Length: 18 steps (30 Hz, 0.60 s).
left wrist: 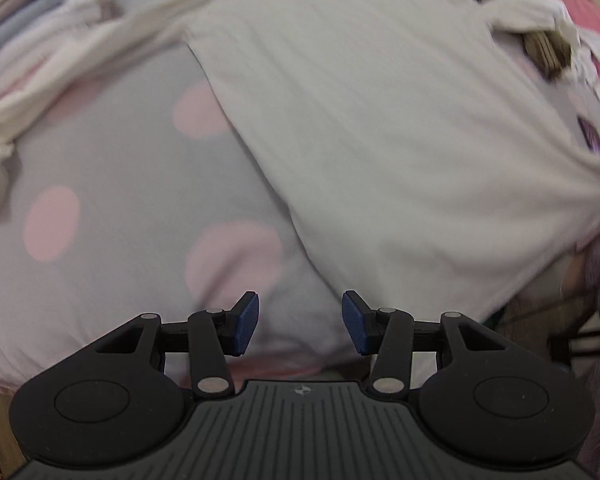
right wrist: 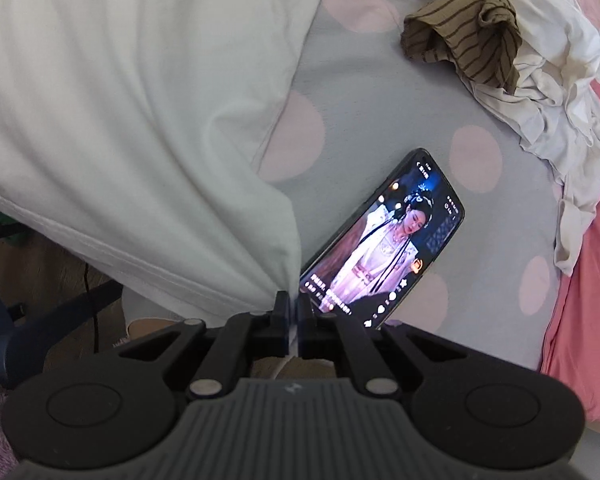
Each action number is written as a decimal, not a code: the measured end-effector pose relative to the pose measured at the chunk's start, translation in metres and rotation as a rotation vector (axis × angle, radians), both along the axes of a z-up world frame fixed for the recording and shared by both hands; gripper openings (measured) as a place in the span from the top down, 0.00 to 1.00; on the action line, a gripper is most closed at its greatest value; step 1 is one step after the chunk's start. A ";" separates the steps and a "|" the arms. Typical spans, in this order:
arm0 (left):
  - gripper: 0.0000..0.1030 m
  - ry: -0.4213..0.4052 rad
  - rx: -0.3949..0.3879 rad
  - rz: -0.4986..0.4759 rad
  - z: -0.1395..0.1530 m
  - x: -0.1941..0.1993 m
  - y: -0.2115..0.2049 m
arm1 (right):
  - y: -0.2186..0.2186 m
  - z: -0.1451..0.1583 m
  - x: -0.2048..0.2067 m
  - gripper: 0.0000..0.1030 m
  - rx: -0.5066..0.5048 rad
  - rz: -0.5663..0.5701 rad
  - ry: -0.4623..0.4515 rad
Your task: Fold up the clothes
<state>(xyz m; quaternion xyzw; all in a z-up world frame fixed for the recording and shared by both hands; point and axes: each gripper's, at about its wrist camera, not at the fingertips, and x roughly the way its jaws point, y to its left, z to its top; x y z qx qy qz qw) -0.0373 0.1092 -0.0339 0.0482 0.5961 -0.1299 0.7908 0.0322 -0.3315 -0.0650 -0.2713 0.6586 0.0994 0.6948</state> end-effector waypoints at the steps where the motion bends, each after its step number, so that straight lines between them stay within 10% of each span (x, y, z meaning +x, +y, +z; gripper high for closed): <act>1: 0.58 0.010 -0.002 -0.019 -0.006 -0.006 -0.004 | 0.002 -0.001 0.004 0.97 -0.004 0.002 0.003; 18: 0.48 -0.090 -0.100 0.114 -0.045 -0.030 -0.045 | 0.002 0.004 0.025 0.97 0.011 -0.022 -0.026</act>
